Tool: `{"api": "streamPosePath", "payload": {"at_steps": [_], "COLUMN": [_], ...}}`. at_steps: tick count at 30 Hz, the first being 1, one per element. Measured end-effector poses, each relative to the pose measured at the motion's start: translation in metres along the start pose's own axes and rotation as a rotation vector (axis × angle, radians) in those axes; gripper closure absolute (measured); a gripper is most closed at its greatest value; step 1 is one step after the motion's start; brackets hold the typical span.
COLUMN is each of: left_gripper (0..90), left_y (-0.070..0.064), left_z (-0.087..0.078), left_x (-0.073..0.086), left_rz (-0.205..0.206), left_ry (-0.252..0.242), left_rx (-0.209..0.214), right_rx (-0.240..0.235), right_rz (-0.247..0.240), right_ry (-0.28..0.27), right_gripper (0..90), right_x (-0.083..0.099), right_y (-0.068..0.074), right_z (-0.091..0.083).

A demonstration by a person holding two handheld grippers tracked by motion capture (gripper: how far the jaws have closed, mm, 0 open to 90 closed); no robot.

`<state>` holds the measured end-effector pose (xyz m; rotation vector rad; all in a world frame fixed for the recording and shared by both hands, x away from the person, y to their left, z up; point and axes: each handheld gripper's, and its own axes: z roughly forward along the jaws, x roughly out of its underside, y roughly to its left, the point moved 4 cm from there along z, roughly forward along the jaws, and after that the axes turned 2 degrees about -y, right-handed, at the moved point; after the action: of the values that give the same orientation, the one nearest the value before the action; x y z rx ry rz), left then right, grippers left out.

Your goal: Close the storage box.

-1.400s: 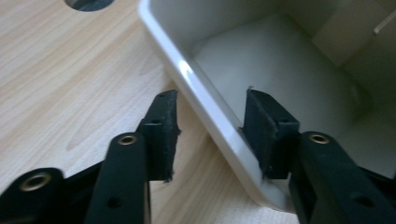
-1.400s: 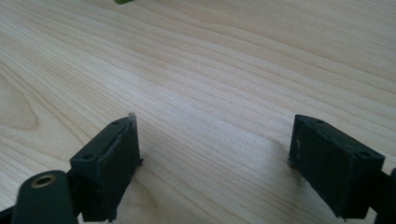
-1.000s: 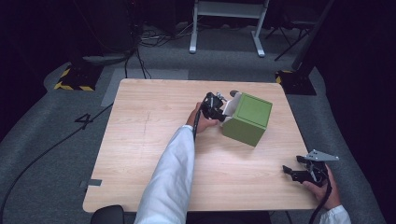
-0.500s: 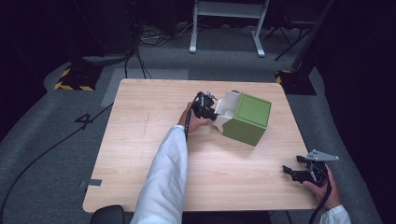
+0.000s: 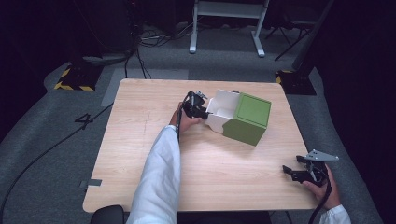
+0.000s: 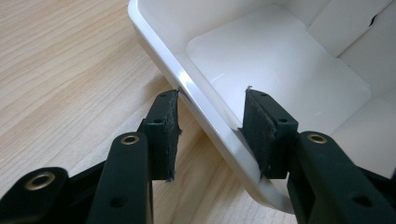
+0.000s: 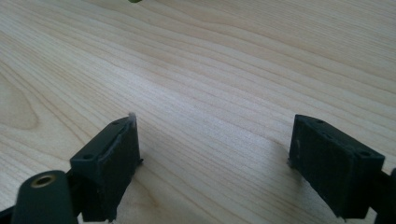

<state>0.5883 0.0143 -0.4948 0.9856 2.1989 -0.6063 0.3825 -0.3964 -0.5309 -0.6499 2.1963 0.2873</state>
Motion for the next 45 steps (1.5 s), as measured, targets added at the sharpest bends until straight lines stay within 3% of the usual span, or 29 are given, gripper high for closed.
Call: {"api": "streamPosePath", "payload": {"at_steps": [26, 33, 45], "left_gripper": [49.9, 43.0, 29.6], "left_y": [0.012, 0.013, 0.018], "left_z": [-0.008, -0.018, -0.062], "left_x": [0.003, 0.0, -0.004], "left_rz": [0.007, 0.026, 0.069], "left_ry": [0.007, 0.004, -0.018], "left_rx": [-0.031, -0.086, -0.22], "right_rx": [-0.002, -0.001, -0.001], "right_rz": [0.0, 0.0, -0.001], "right_ry": [0.001, 0.001, 0.001], "right_gripper": [15.9, 16.0, 15.9], "right_x": [0.0, 0.0, 0.0], "right_y": [0.0, 0.0, 0.0], "right_z": [0.0, 0.0, 0.0]}}
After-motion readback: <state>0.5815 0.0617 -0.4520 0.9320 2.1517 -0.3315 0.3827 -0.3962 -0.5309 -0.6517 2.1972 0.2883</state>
